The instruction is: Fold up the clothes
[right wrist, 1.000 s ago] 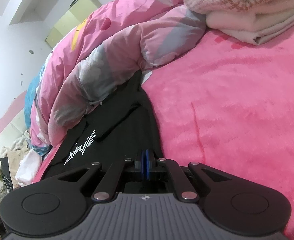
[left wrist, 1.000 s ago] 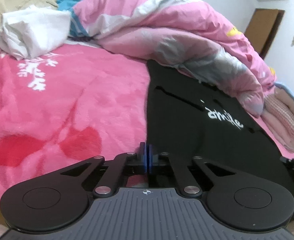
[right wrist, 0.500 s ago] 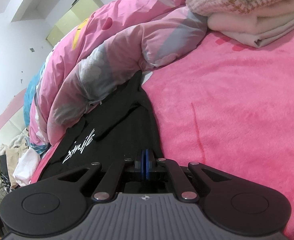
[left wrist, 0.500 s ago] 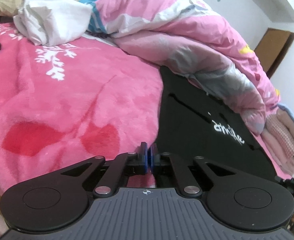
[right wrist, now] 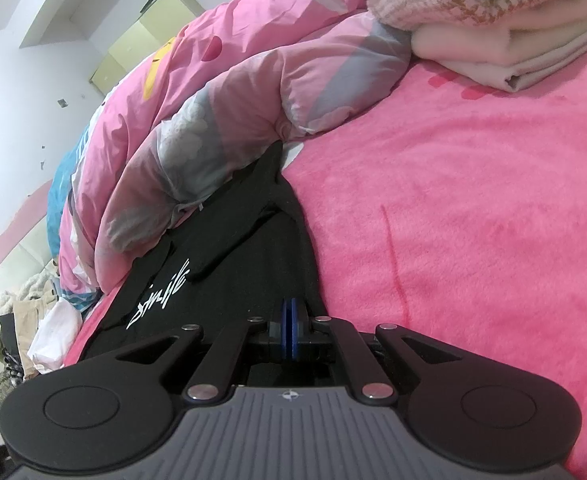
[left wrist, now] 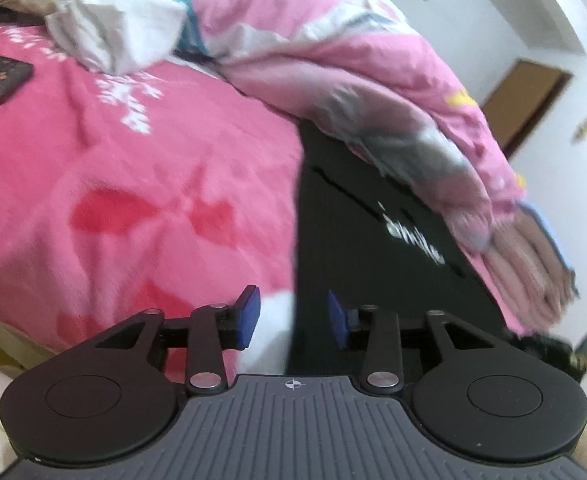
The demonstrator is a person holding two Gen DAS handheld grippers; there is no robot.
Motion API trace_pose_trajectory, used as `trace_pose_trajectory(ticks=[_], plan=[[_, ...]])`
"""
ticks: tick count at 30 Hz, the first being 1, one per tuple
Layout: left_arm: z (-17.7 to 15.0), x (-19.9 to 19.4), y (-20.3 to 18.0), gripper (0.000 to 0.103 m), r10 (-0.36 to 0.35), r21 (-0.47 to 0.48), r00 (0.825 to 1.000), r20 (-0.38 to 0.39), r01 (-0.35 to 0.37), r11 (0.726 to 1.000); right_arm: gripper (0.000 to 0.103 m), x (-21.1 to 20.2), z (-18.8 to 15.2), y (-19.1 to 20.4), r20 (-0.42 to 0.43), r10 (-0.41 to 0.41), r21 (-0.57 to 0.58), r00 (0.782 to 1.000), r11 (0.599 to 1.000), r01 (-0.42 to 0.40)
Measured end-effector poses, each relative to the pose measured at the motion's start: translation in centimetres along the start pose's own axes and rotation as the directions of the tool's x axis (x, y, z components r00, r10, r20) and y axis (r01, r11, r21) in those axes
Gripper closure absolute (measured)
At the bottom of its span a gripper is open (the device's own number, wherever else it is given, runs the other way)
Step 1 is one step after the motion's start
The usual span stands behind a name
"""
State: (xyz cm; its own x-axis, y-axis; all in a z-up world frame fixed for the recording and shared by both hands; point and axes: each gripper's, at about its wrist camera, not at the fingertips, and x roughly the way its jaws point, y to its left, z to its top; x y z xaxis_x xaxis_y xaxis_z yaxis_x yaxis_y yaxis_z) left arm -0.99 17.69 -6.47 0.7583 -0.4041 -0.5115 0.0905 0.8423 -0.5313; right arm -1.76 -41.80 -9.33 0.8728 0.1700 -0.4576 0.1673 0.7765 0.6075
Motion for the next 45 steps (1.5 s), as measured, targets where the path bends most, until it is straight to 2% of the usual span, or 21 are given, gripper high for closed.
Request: trace_pose_trajectory(ticks=[5, 10, 13, 21, 24, 29, 30, 33, 35, 36, 37, 39, 42, 45], plan=[[-1.2, 0.8, -0.4, 0.069, 0.045, 0.035, 0.999, -0.009, -0.044, 0.998, 0.102, -0.3, -0.2, 0.1, 0.001, 0.001, 0.001, 1.000, 1.000, -0.001], [-1.7, 0.6, -1.1, 0.098, 0.090, 0.086, 0.996, 0.008, -0.090, 0.992, 0.102, -0.5, -0.4, 0.1, 0.004, 0.001, -0.001, 1.000, 1.000, -0.001], [-1.8, 0.5, -1.5, 0.103, 0.098, 0.102, 0.995, 0.018, -0.099, 0.990, 0.102, -0.6, -0.5, 0.1, 0.006, -0.001, -0.001, 1.000, 1.000, 0.001], [-1.4, -0.6, -0.1, 0.103, 0.191, 0.063, 0.980, 0.054, -0.194, 0.979, 0.102, -0.6, -0.5, 0.3, 0.007, -0.003, 0.000, 1.000, 1.000, 0.003], [-1.2, -1.6, 0.9, 0.103, 0.150, 0.027, 0.988, 0.048, -0.151, 0.988, 0.102, -0.7, -0.6, 0.4, 0.008, -0.006, 0.003, 1.000, 1.000, 0.006], [-1.6, -2.9, 0.4, 0.098, 0.020, 0.039, 0.999, 0.031, -0.021, 0.999, 0.102, -0.7, -0.6, 0.5, 0.009, -0.009, 0.005, 1.000, 1.000, 0.009], [-1.8, -2.7, 0.2, 0.094, 0.009, 0.046, 1.000, 0.019, -0.009, 0.999, 0.102, -0.7, -0.6, 0.5, 0.009, -0.010, 0.005, 1.000, 1.000, 0.010], [-2.2, -1.8, -0.2, 0.068, 0.005, 0.058, 1.000, -0.023, -0.004, 0.998, 0.102, -0.7, -0.6, 0.5, 0.009, -0.009, 0.004, 1.000, 1.000, 0.009], [-2.6, -1.2, -0.3, 0.069, 0.024, 0.071, 0.999, -0.043, -0.021, 0.997, 0.102, -0.7, -0.6, 0.5, 0.010, -0.010, 0.004, 1.000, 1.000, 0.010], [-2.8, -1.0, -0.4, 0.072, 0.060, 0.093, 0.997, -0.046, -0.056, 0.994, 0.102, -0.7, -0.6, 0.5, 0.010, -0.010, 0.004, 1.000, 1.000, 0.010], [-3.0, -0.7, -0.4, 0.080, 0.107, 0.113, 0.993, -0.048, -0.101, 0.988, 0.102, -0.7, -0.6, 0.5, 0.010, -0.010, 0.004, 1.000, 1.000, 0.010], [-3.0, -0.7, 0.2, 0.087, 0.154, 0.099, 0.987, -0.049, -0.148, 0.984, 0.102, -0.7, -0.7, 0.5, 0.010, -0.010, 0.003, 1.000, 1.000, 0.010], [-2.6, -1.7, 1.1, 0.087, 0.177, 0.061, 0.984, -0.017, -0.176, 0.983, 0.102, -0.7, -0.7, 0.6, 0.011, -0.012, 0.001, 1.000, 1.000, 0.012], [-2.0, -2.8, 0.8, 0.086, 0.180, 0.084, 0.983, 0.034, -0.182, 0.980, 0.102, -0.7, -0.6, 0.5, 0.010, -0.012, 0.001, 1.000, 1.000, 0.012]])
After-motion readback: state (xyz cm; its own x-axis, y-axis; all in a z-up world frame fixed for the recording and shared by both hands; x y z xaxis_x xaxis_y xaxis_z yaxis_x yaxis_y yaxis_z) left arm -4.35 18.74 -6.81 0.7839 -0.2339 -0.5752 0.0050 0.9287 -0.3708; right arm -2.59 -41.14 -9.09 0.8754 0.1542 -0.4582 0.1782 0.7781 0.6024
